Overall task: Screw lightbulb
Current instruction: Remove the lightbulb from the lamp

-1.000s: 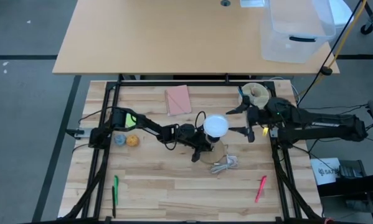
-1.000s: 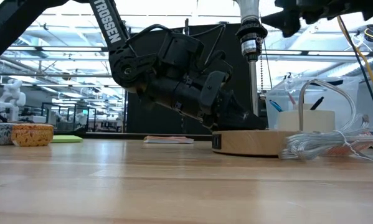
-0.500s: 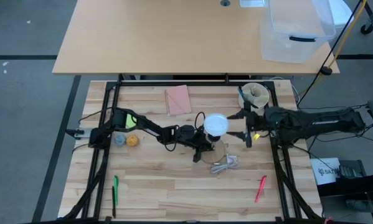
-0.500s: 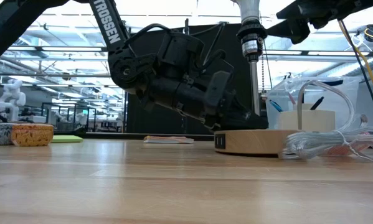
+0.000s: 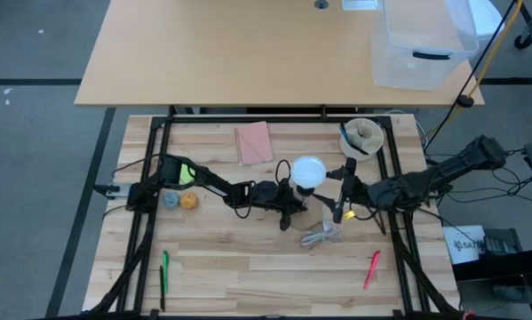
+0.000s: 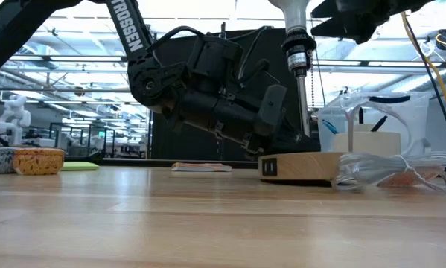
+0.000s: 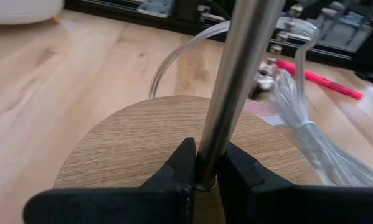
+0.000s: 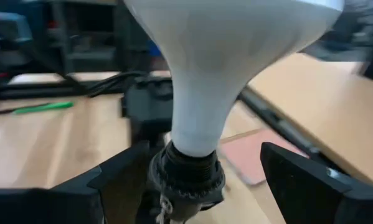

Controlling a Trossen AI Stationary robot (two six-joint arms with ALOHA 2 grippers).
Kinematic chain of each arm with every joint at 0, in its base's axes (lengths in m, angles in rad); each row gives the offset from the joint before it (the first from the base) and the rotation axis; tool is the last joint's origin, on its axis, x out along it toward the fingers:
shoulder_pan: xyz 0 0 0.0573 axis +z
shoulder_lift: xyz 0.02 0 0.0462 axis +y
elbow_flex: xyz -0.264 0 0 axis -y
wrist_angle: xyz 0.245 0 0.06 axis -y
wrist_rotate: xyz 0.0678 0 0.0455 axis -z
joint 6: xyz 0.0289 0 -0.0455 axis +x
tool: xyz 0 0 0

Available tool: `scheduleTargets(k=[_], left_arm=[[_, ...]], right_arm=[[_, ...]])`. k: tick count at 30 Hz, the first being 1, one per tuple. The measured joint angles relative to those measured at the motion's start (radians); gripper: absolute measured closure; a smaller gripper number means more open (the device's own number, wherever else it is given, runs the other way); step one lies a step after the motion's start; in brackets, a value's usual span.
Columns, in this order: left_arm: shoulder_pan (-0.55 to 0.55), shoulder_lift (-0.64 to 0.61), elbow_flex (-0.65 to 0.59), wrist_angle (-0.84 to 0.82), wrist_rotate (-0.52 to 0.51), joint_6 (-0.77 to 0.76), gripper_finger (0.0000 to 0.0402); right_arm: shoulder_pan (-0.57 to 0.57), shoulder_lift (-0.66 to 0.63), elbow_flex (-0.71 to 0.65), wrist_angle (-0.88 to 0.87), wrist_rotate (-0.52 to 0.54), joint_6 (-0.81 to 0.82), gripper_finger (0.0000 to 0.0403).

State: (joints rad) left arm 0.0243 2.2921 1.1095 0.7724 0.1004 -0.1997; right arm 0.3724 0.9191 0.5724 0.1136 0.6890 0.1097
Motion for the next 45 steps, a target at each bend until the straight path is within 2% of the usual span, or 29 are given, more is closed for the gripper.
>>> scheduleTargets(k=[2, 7, 12, 16, 19, 28, 39, 45], left_arm=[[0.001, 0.000, 0.000, 0.000, -0.025, -0.005, 0.0361], [0.001, 0.000, 0.000, 0.000, -0.043, -0.006, 0.0361], [0.000, 0.000, 0.000, 0.001, -0.054, -0.012, 0.0361], [0.000, 0.000, 0.000, 0.001, -0.057, -0.012, 0.0361], [0.000, 0.000, 0.000, 0.002, -0.058, -0.011, 0.0361], [0.000, 0.001, 0.000, 0.001, -0.072, -0.001, 0.0361], [0.002, 0.002, 0.000, 0.000, -0.050, 0.023, 0.0361], [0.003, 0.002, 0.000, -0.002, -0.016, 0.036, 0.0361]], right_arm=[[0.025, 0.044, 0.000, 0.056, 0.079, 0.005, 0.0105], [0.062, 0.175, 0.000, 0.278, 0.178, -0.028, 0.0105], [0.063, 0.293, 0.000, 0.459, 0.346, -0.050, 0.0106], [0.062, 0.362, 0.000, 0.601, 0.375, -0.090, 0.0108], [0.062, 0.398, 0.000, 0.664, 0.407, -0.109, 0.0129], [0.060, 0.411, 0.000, 0.692, 0.413, -0.112, 0.0267], [0.059, 0.402, -0.001, 0.683, 0.365, -0.165, 0.0270], [0.050, 0.338, -0.001, 0.557, 0.290, -0.149, 0.0270]])
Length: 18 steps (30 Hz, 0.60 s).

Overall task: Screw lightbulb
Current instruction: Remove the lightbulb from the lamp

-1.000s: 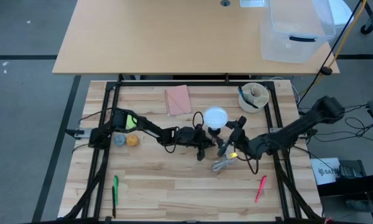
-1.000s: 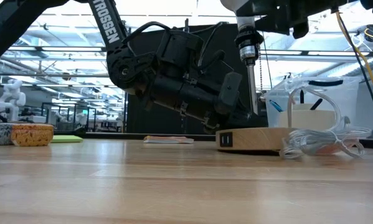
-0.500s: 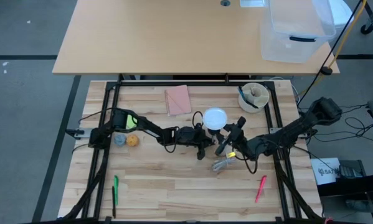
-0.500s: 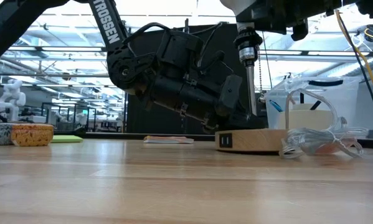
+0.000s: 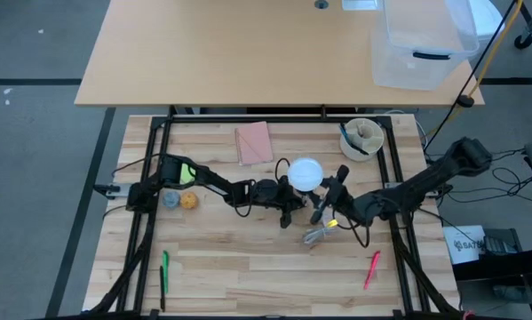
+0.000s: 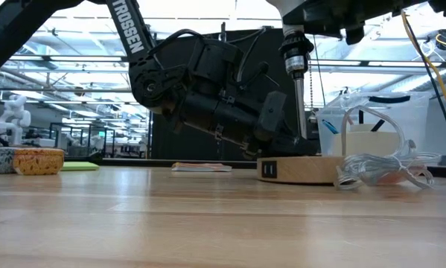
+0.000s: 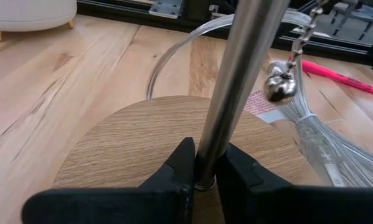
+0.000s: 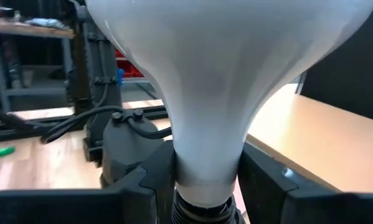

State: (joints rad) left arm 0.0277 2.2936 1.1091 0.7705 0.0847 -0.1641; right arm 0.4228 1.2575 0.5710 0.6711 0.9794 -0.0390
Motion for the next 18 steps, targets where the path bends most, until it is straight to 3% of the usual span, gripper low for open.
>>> scheduleTargets(k=[8, 18], left_arm=[[0.000, 0.000, 0.000, 0.000, 0.048, 0.020, 0.0361], [0.000, 0.000, 0.000, 0.001, 0.121, 0.039, 0.0361]], right_arm=[[-0.077, -0.129, 0.003, -0.245, -0.227, 0.038, 0.0270], [-0.256, -0.229, 0.002, -0.363, -0.667, -0.103, 0.0270]])
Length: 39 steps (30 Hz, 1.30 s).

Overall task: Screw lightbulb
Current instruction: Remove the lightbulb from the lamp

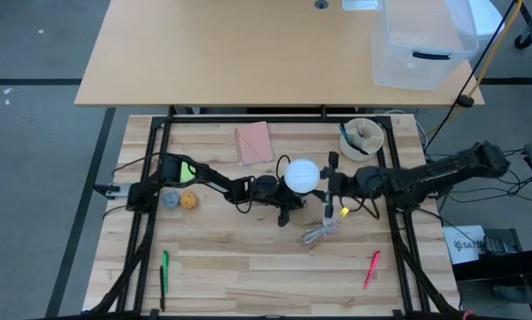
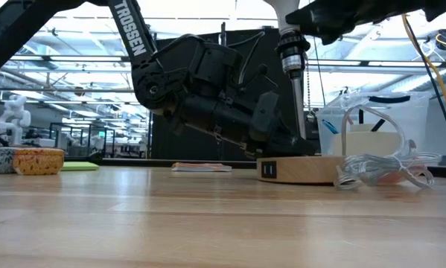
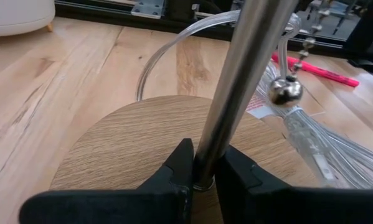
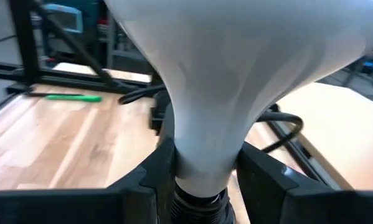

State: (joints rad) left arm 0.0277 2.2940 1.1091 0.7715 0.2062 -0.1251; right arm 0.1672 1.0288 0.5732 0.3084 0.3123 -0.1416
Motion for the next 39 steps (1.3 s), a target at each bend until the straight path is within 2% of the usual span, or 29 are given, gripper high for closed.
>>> scheduleTargets(k=[7, 12, 17, 22, 26, 39], left_arm=[[0.000, 0.000, -0.001, 0.000, 0.026, 0.003, 0.0361], [-0.001, 0.000, -0.003, 0.000, 0.109, 0.004, 0.0361], [-0.002, 0.000, -0.004, 0.000, 0.142, 0.009, 0.0361], [-0.001, 0.000, -0.004, 0.002, 0.137, 0.001, 0.0361], [-0.001, 0.000, -0.003, 0.004, 0.127, -0.005, 0.0361], [0.002, 0.000, -0.001, -0.001, 0.100, 0.005, 0.0361]], right_arm=[[-0.141, -0.011, 0.000, -0.020, -0.320, -0.077, 0.0278], [-0.235, -0.010, 0.000, -0.027, -0.554, -0.122, 0.0298], [-0.310, -0.009, -0.001, -0.017, -0.714, -0.123, 0.0323], [-0.354, -0.008, -0.002, -0.005, -0.732, -0.044, 0.0356], [-0.355, -0.026, -0.002, -0.039, -0.720, 0.013, 0.0351], [-0.313, -0.176, -0.002, -0.237, -0.696, 0.135, 0.0199]])
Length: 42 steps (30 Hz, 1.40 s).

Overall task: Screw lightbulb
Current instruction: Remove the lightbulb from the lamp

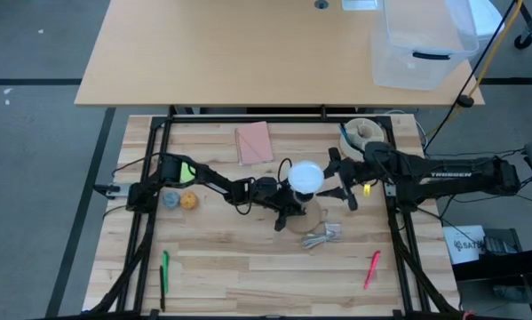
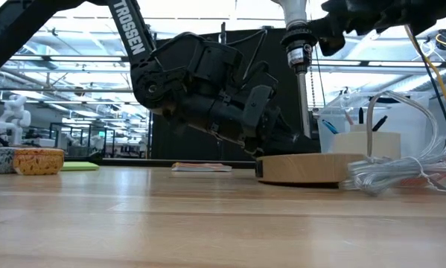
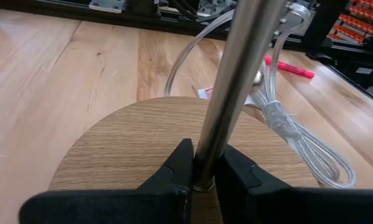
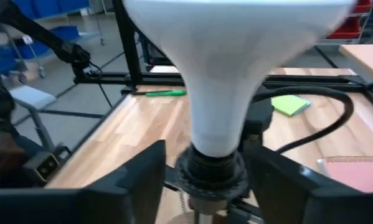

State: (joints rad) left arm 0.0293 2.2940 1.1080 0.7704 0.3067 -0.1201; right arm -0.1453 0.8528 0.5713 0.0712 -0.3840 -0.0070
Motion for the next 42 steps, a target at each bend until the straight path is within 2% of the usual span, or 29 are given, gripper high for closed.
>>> scheduleTargets(k=[3, 8, 15, 19, 22, 29, 37, 42], left_arm=[[0.000, 0.000, 0.000, 0.000, -0.006, -0.001, 0.0361], [0.001, 0.000, 0.000, 0.000, -0.029, -0.004, 0.0361], [0.001, 0.000, 0.000, 0.000, -0.031, -0.007, 0.0361], [0.001, 0.000, 0.000, 0.001, -0.032, -0.010, 0.0361], [0.001, 0.000, 0.000, 0.001, -0.032, -0.011, 0.0361], [0.001, 0.000, 0.000, 0.001, -0.035, -0.011, 0.0361], [0.000, 0.000, 0.000, 0.000, -0.034, -0.010, 0.0361], [0.000, 0.000, 0.000, -0.001, -0.027, -0.003, 0.0361]], right_arm=[[0.024, -0.004, 0.000, 0.001, 0.017, 0.035, 0.0169], [0.088, 0.019, 0.000, 0.034, 0.246, 0.081, 0.0139], [0.186, 0.100, 0.000, 0.204, 0.304, 0.096, 0.0134], [0.206, 0.155, 0.000, 0.249, 0.438, 0.112, 0.0134], [0.209, 0.202, 0.000, 0.307, 0.465, 0.119, 0.0136], [0.209, 0.286, 0.001, 0.483, 0.466, 0.109, 0.0167], [0.217, 0.295, 0.001, 0.483, 0.459, 0.076, 0.0269], [0.219, 0.294, 0.001, 0.472, 0.443, 0.048, 0.0269]])
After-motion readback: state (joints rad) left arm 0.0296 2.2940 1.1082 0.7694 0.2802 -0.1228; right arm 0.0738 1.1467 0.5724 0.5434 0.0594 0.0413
